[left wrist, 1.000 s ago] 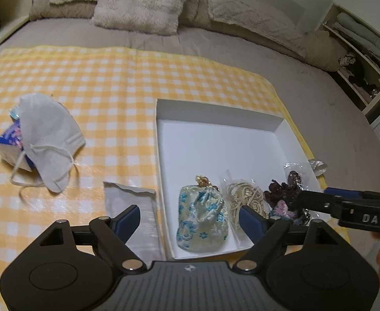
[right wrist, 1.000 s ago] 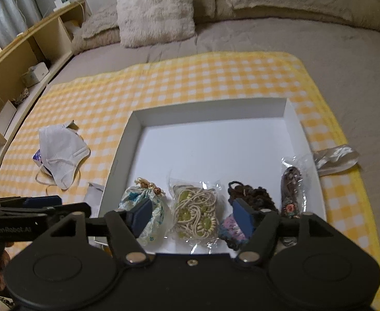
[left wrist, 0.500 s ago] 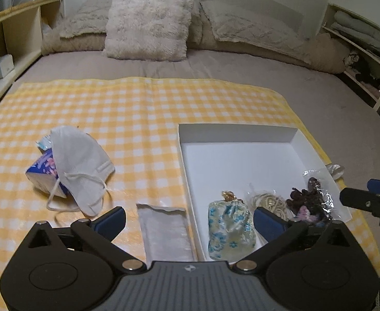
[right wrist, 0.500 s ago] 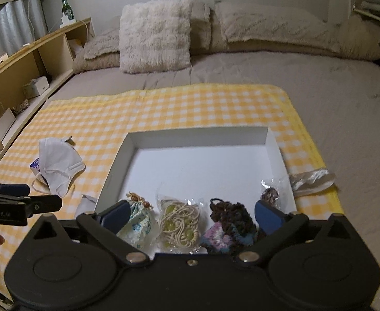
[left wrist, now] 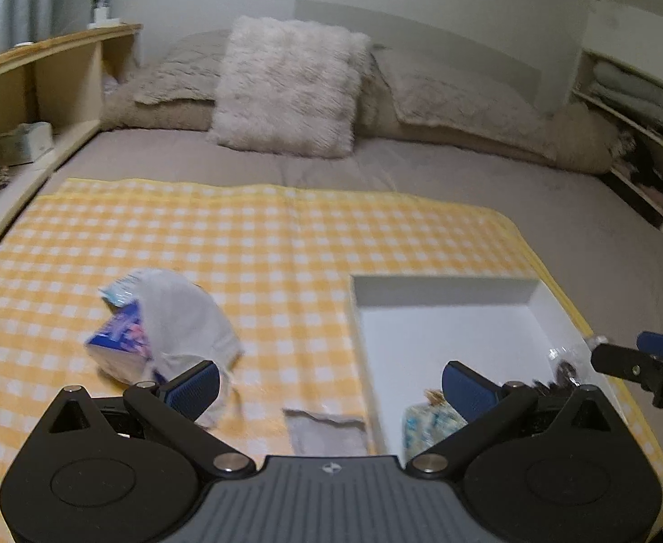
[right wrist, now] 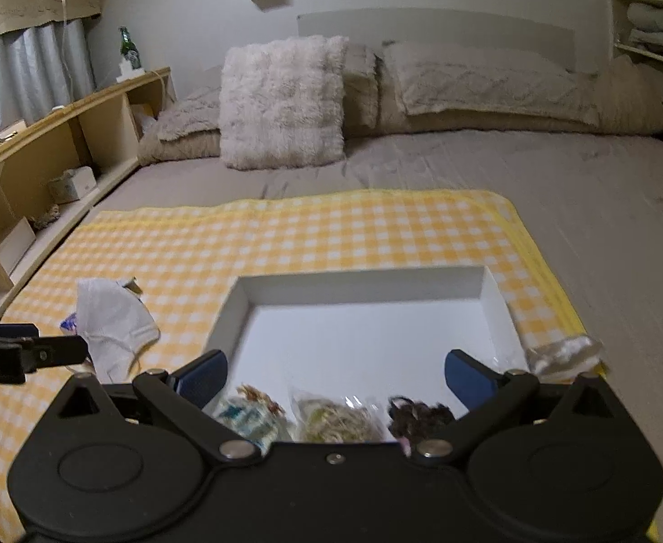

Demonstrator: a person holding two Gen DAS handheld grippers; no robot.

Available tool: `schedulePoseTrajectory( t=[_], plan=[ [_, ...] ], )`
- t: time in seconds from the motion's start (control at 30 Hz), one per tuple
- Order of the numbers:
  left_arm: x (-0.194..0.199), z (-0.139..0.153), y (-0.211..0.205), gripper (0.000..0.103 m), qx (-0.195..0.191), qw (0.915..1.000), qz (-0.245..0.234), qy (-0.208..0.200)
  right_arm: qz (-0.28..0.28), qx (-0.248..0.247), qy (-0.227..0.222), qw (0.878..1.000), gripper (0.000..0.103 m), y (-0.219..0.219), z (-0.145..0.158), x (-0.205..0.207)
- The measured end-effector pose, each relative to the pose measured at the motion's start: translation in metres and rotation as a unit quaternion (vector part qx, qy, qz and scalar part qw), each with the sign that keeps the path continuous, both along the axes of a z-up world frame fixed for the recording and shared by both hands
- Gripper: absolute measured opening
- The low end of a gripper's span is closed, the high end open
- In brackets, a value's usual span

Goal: Organize soft objects
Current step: 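Move both tools back over the cloth toward the mask and grey sachet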

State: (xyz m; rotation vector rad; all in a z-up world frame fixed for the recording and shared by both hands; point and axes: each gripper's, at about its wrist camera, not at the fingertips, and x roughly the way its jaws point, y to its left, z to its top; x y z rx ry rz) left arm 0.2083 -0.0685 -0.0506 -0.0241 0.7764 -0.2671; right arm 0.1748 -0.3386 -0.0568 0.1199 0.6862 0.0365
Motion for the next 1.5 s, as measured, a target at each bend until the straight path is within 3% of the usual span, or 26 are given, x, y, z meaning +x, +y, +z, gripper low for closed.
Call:
schedulePoseTrajectory(
  t=[0.47, 0.67, 0.87, 1.0, 1.1, 1.23, 1.4, 1.5],
  plan=[
    [0.023, 0.007, 0.088, 0.103, 0.007, 0.9954, 0.093, -0.019, 0.074, -0.005, -0.039, 0.996, 0.103, 0.075, 0.011, 0.026],
    [0.038, -0.006, 0.111, 0.103, 0.008, 0.9936, 0.113, -0.001, 0.088, -0.01, -0.042, 0.995, 0.103, 0.11, 0.003, 0.033],
    [0.064, -0.024, 0.117, 0.103, 0.017, 0.993, 0.116, 0.017, 0.156, -0.002, 0.023, 0.987, 0.103, 0.136, -0.021, 0.051],
    [0.083, -0.034, 0.112, 0.103, 0.02, 0.9937, 0.107, 0.024, 0.206, -0.001, 0.101, 0.973, 0.101, 0.154, -0.04, 0.065],
    [0.097, -0.042, 0.105, 0.103, 0.013, 0.9951, 0.094, 0.029, 0.227, 0.014, 0.145, 0.963, 0.084, 0.164, -0.052, 0.073],
    [0.113, -0.052, 0.098, 0.101, 0.007, 0.997, 0.067, 0.038, 0.244, -0.001, 0.182, 0.952, 0.072, 0.179, -0.072, 0.079],
    [0.134, -0.07, 0.091, 0.08, 0.036, 0.9942, 0.073, 0.07, 0.26, -0.023, 0.226, 0.939, 0.052, 0.194, -0.094, 0.093],
    [0.144, -0.081, 0.092, 0.066, 0.041, 0.9909, 0.089, 0.092, 0.262, -0.05, 0.235, 0.935, 0.052, 0.201, -0.106, 0.098]
  ],
)
